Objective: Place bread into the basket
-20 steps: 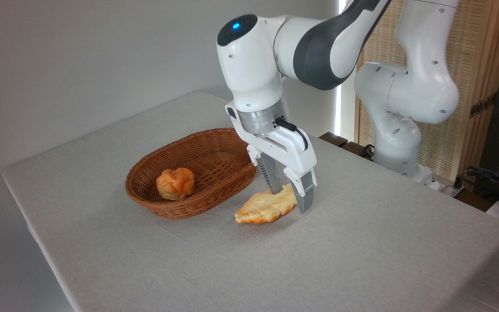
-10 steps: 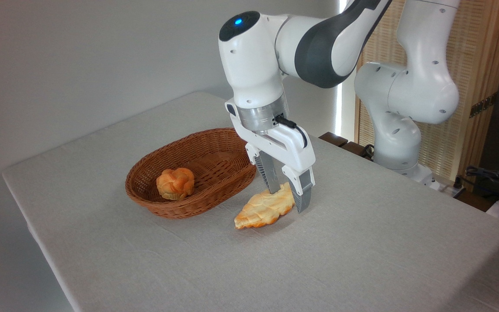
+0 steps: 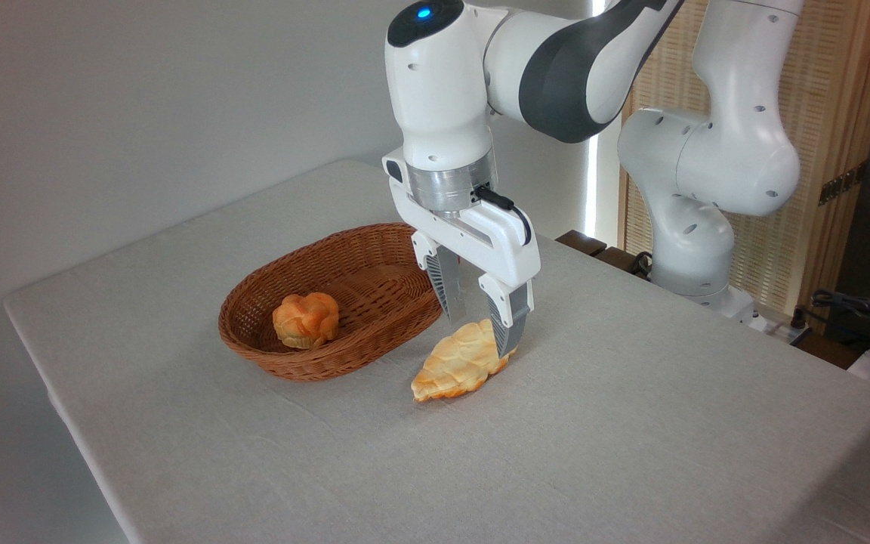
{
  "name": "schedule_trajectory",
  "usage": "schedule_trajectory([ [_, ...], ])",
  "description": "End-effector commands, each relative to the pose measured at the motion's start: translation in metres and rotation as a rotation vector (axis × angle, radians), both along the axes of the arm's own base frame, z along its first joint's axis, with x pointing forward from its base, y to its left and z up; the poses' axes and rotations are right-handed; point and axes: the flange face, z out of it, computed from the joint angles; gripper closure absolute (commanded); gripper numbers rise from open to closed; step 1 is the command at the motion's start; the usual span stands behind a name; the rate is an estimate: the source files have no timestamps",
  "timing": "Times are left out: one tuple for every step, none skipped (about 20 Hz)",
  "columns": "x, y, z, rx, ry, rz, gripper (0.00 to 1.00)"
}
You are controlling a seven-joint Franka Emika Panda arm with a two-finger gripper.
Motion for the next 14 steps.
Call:
schedule_trajectory([
  [0.004,-0.002,0.004,-0.03,-0.025,0.009,0.0],
  [0.004,-0.002,0.003,-0.03,-0.022,0.009,0.0],
  [0.004,-0.002,0.0,-0.03,-0.017,0.007,0.0],
  [0.005,-0.002,-0.001,-0.03,-0.015,0.007,0.0],
  [0.005,-0.002,-0.004,-0.03,-0.009,0.006,0.0],
  [0.006,-0.006,-0.006,-0.028,-0.005,0.0,0.0],
  [0.005,-0.011,-0.008,-0.027,0.0,-0.014,0.0],
  [0.005,-0.011,-0.009,-0.027,0.001,-0.017,0.0],
  [0.005,-0.011,-0.008,-0.027,0.0,-0.017,0.0],
  [0.006,-0.012,-0.01,-0.027,0.003,-0.019,0.0],
  [0.006,-0.013,-0.01,-0.027,0.005,-0.02,0.0],
  [0.006,-0.013,-0.016,-0.026,0.017,-0.023,0.0],
  [0.006,-0.013,-0.017,-0.026,0.02,-0.023,0.0],
  [0.007,-0.015,-0.019,-0.025,0.021,-0.026,0.0],
])
